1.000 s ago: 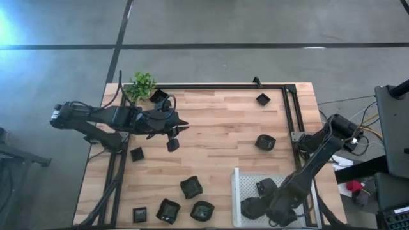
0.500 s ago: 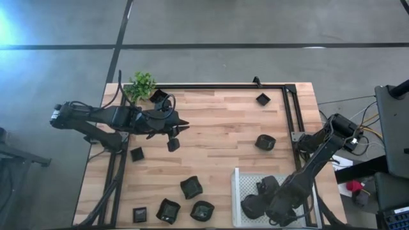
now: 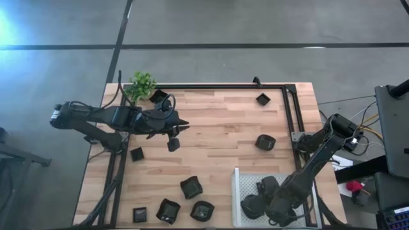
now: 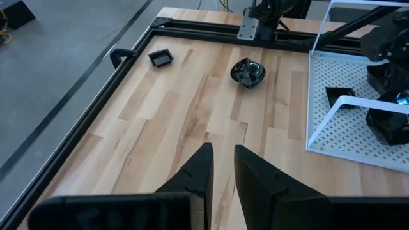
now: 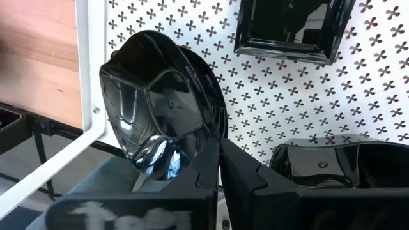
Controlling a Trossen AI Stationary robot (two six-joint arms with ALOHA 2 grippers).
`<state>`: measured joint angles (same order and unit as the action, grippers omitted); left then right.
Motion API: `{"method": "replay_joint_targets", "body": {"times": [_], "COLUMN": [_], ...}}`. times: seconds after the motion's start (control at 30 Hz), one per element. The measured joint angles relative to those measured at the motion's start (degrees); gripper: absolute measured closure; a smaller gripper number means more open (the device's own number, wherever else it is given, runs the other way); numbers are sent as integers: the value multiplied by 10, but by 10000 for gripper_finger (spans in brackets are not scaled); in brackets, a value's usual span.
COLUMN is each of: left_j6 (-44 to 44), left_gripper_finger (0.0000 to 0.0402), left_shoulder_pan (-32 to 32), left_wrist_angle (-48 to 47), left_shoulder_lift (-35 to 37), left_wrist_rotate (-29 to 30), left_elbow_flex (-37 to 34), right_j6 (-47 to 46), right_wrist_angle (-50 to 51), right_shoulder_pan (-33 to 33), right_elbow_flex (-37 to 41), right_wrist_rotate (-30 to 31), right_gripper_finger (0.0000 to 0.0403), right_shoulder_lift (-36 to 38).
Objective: Pick & Place Mini shaped plates
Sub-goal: Stack the leaf shaped plate on top of the other leaf shaped plate on the shelf, then stack the square plate on top of the other square plate on the shelf
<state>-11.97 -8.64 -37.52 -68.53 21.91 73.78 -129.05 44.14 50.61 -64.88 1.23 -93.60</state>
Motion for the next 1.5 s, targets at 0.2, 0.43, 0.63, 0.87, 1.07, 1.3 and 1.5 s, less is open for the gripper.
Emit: {"method": "replay_joint_targets", "body": {"times": [0.2,0.43,0.63,0.87,1.07,1.3,1.5], "left_j6": [0,0,0,0,3,4,0], "left_gripper_finger": [344,344,344,344,344,344,344], "left_shoulder_pan": [0,0,0,0,0,0,-9], "left_wrist_angle": [0,0,0,0,0,-11,-21], "left_shoulder_lift": [0,0,0,0,0,0,0], "left_wrist_rotate": [0,0,0,0,0,-7,-53], "left_elbow_flex": [0,0,0,0,0,0,-11], "right_j6": [0,0,0,0,4,33,102], "right_wrist_angle": [-6,-11,-8,16,85,173,207], "right_shoulder_pan": [-1,-1,0,-4,-18,-43,-71], "right_elbow_flex": [0,0,0,1,1,1,3], "right_wrist_rotate": [-2,-2,-2,4,57,134,214], "right_gripper_finger": [372,328,312,326,343,346,344], "right_shoulder_lift": [0,0,2,30,74,127,161]}}
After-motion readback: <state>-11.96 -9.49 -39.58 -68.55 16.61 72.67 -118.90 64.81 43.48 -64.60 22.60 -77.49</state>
